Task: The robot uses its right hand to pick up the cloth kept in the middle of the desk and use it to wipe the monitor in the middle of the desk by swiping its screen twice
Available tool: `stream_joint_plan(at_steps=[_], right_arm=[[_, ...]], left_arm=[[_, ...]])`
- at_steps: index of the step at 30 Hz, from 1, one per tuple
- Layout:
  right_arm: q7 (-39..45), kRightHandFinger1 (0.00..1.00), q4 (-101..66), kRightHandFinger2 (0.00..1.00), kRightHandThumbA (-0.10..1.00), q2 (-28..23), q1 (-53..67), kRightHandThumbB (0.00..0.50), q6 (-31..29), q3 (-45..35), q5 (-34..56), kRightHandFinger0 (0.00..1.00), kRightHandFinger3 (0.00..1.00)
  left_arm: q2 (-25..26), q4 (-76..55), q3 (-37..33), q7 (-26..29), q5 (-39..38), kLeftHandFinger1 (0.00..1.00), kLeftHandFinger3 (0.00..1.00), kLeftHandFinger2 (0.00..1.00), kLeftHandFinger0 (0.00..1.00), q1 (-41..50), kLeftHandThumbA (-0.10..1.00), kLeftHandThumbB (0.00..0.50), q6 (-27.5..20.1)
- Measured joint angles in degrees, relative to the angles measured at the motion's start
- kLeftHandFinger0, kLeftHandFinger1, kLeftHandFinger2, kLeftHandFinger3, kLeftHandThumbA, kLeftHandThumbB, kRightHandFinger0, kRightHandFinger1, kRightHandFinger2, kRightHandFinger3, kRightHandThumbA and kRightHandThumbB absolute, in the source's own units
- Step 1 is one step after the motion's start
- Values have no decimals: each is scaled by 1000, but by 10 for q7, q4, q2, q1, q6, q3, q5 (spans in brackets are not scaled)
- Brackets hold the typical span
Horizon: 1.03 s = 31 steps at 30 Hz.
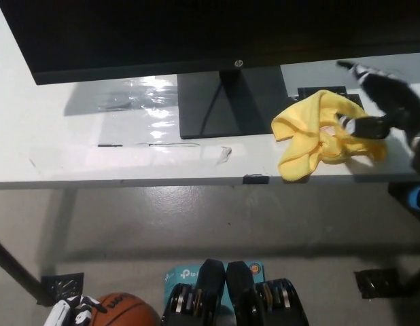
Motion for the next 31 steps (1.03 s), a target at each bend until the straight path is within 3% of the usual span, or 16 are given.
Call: stream_joint_plan(at_steps=[1,2,4,5,6,7,8,9,11,14,16,22,25,27,31], right_arm=[[3,1000,-27,1000,395,1,14,235,2,-15,-1,899,1000],[4,1000,-42,1000,337,1,24,225,3,-24,-1,726,1000],[2,1000,-97,1000,146,4,66,208,6,-50,-1,670,1000],[-2,1000,-116,1000,105,7,84,199,6,-59,-1,646,1000],[-12,839,-141,1000,48,19,116,167,5,-74,0,565,1000],[-23,725,-152,1000,67,34,144,152,2,-84,2,493,993],[-33,448,-155,855,56,51,173,163,-3,-91,4,281,891],[-43,330,-155,723,37,68,202,161,-7,-98,6,193,848],[-62,374,-148,629,2,100,255,149,-16,-107,14,234,760],[-90,223,-120,515,-100,143,320,148,-33,-122,27,99,668],[-112,288,-87,551,-100,171,351,130,-51,-141,41,145,699],[-168,163,11,497,-92,233,378,128,-106,-218,97,58,723],[-195,168,54,517,-42,256,377,122,-135,-252,129,85,738],[-208,192,74,563,-58,265,377,126,-152,-266,145,107,751],[-227,169,104,558,-78,270,377,135,-180,-277,168,100,758]], left_arm=[[0,0,0,0,0,0,48,0,0,0,760,500,0],[0,0,0,0,0,0,46,0,0,0,755,500,0],[0,0,0,0,0,0,37,0,0,0,735,500,0],[0,0,0,0,0,0,34,0,0,0,734,500,0],[0,0,0,0,0,0,32,0,0,0,713,500,0],[0,0,0,0,0,0,33,0,0,0,728,500,0],[0,0,0,0,0,0,35,0,0,1,739,500,0],[0,0,0,0,0,0,37,0,0,0,743,500,0],[0,0,0,0,0,0,42,0,0,0,759,500,0],[0,0,0,0,0,0,47,0,0,0,770,500,0],[0,1,0,0,0,0,43,0,0,0,777,500,0],[0,1,0,0,0,0,40,0,0,0,803,500,0],[0,2,1,0,-1,0,34,4,0,-1,841,500,0],[0,2,1,0,-1,0,27,1,0,-1,840,500,0],[0,3,3,0,-1,0,15,0,0,-1,838,500,0]])
